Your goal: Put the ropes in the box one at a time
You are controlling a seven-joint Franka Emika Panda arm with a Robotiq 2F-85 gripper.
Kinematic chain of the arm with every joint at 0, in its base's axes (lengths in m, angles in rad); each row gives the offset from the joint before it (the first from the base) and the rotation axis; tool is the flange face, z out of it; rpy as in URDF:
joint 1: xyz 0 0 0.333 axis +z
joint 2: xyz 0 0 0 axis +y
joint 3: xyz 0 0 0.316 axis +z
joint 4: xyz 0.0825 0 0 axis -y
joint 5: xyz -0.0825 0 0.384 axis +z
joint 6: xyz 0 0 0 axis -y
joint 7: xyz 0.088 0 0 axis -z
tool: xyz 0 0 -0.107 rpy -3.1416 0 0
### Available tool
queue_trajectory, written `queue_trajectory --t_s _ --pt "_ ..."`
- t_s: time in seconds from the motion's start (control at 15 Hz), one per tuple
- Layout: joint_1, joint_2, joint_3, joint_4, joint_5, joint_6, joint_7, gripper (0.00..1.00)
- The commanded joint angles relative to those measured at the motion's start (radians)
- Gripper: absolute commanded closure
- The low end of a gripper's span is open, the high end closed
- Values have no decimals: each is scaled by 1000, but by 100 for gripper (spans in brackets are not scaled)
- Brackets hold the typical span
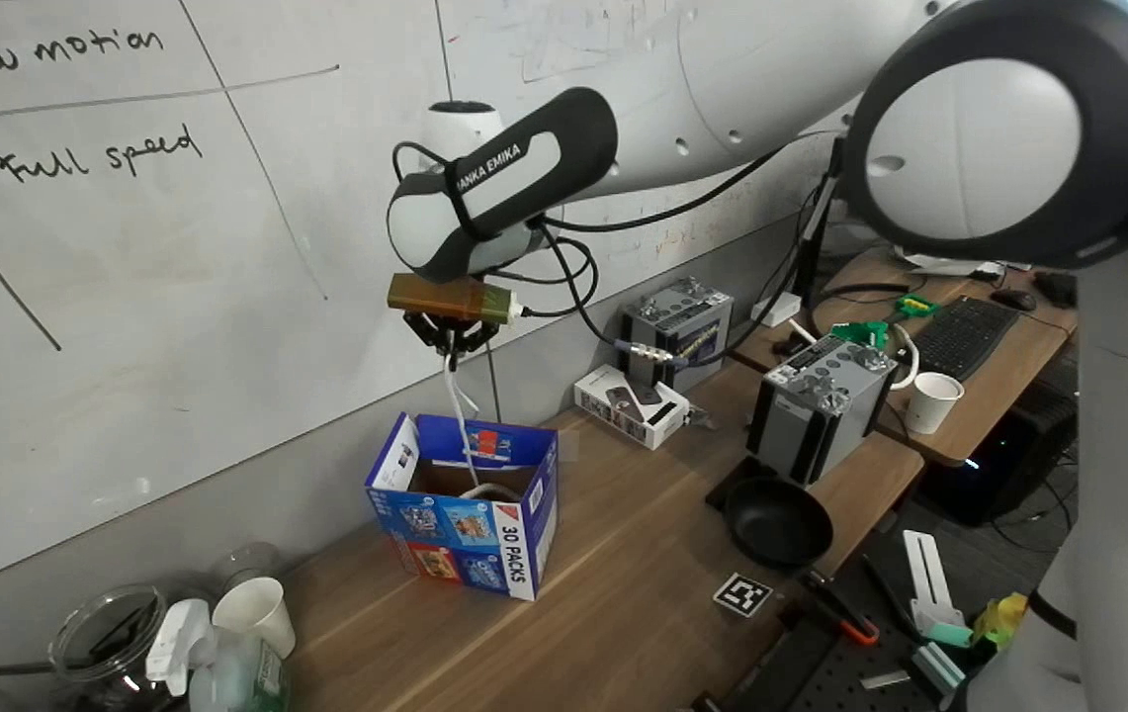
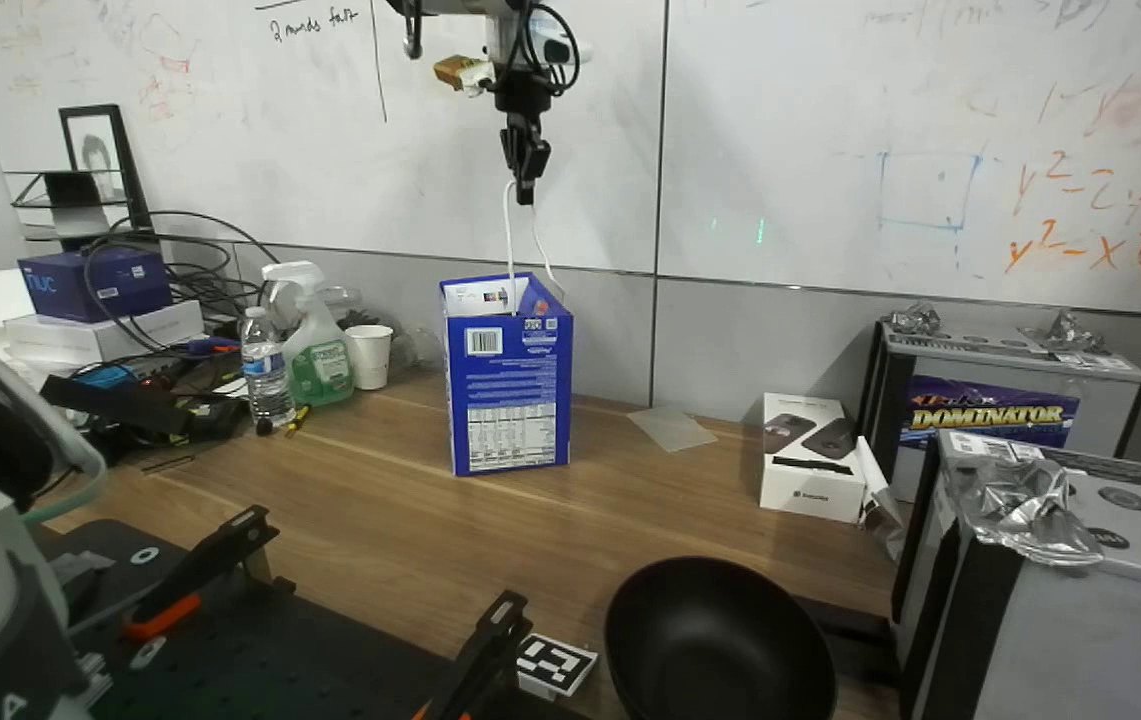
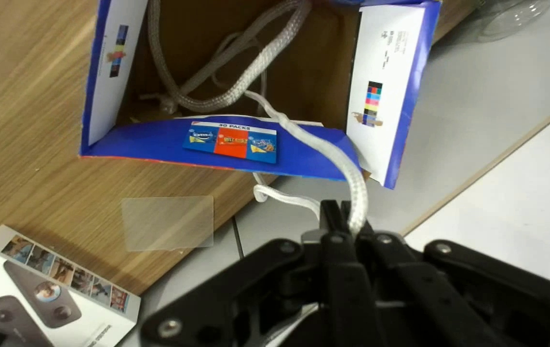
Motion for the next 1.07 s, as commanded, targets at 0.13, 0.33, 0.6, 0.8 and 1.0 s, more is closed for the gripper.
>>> queue_trajectory --t_s 0.13,0.33,0.6,0.8,1.0 --pt "39 -189 9 -119 -155 26 154 99" --pt "21 -215 30 -132 -180 14 178 99" --pt "31 -220 37 -123 -249 0 235 99" --pt "39 -231 47 -115 -328 -9 301 99" --pt "39 -245 62 -111 -389 -23 353 99"
